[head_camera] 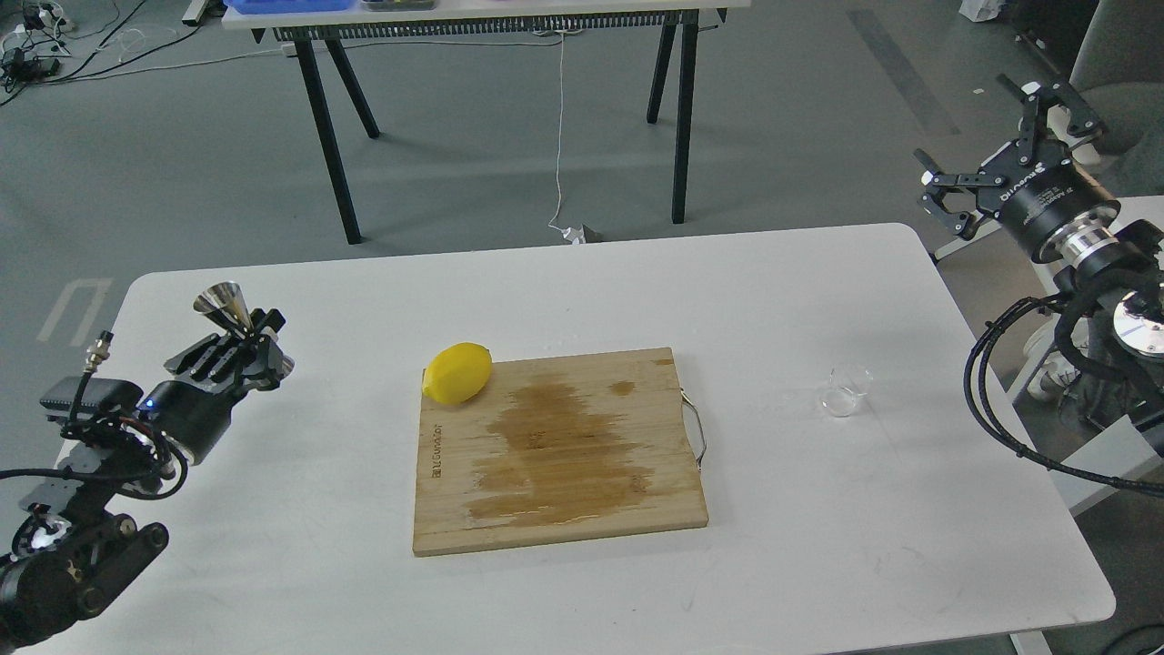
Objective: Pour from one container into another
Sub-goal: 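Lift the jigger with the left gripper and carry it over the board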
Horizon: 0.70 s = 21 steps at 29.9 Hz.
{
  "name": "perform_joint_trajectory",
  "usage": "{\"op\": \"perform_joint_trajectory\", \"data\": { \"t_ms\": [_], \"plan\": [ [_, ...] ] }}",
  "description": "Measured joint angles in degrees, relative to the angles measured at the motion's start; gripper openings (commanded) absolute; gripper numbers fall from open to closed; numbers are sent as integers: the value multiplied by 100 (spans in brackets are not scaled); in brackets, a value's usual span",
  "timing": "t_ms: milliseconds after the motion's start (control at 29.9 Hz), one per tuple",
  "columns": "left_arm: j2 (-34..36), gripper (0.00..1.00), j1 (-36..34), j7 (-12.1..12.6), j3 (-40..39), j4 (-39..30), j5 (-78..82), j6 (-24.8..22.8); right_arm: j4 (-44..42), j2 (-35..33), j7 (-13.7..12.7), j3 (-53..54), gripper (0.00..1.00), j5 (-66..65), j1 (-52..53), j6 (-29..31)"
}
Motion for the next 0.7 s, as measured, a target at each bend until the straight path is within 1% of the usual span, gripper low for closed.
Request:
{"op": "perform_joint_trajectory", "data": {
  "t_ms": [201, 267, 368, 501, 702],
  "plan": [
    [2, 5, -445, 0, 31, -629, -6, 0, -326, 17, -73, -63, 99, 4, 72, 0],
    [-119, 5, -561, 0, 31, -962, 3, 0, -340, 17, -81, -93, 99, 1, 84, 0],
    [-470, 5, -681, 0, 57, -1220, 44, 0, -377, 14, -125, -142, 99, -6, 99, 0],
    [-944, 5, -763, 0, 447, -1274, 148, 0, -552, 9, -156, -279, 99, -8, 191, 0],
    [-1646, 5, -704, 1, 1052, -1095, 307, 0, -671, 82, -159, -395, 99, -9, 244, 0]
  ]
}}
